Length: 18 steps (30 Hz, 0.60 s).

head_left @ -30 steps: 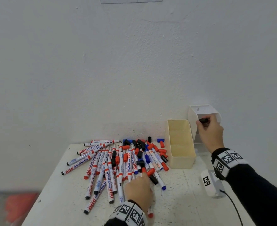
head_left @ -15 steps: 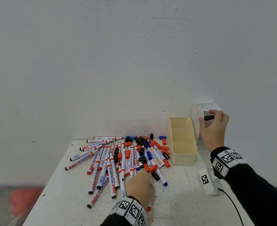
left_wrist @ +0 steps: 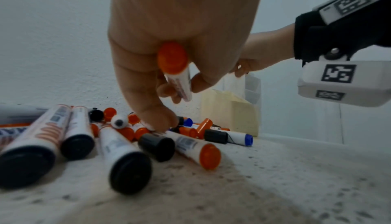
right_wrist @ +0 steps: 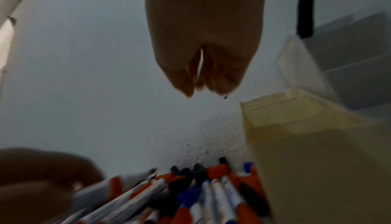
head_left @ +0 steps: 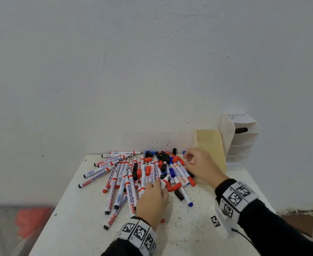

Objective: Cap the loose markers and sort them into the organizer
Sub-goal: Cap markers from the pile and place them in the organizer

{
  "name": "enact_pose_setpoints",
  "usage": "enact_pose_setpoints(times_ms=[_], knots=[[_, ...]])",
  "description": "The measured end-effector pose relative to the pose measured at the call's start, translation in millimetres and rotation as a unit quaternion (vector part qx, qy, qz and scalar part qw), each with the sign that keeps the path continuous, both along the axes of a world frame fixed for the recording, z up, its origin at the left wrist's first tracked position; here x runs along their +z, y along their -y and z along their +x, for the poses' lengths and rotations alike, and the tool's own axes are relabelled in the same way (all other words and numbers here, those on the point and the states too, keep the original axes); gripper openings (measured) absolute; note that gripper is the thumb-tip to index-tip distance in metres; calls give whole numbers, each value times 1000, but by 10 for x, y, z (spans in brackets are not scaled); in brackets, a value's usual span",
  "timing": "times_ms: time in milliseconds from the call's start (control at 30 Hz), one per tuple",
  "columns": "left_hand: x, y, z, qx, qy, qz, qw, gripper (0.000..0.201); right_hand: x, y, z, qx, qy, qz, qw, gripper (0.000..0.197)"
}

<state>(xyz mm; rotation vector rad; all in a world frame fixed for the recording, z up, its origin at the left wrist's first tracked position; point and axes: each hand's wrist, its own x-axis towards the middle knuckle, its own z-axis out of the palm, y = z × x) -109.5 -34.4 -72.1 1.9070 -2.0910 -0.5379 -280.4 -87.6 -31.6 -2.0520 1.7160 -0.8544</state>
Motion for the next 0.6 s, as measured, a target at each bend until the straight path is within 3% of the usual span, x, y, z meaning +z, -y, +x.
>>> enact_pose_setpoints(times_ms=[100,300,500,600], knots=[[23,10,95,9,37,-25,999,34,-236,-31,188,37,-86,129,987,18],[9,40,228,6,56,-24,998,37,-475,-61,339,16,-168,176,970,24],[-54,42,346,6,26,-41,999,39,-434,-69,308,1,-54,122,991,36],[-61,44,371,3,17,-49,999,37,-364,-108,343,-2,24,91,996,28]])
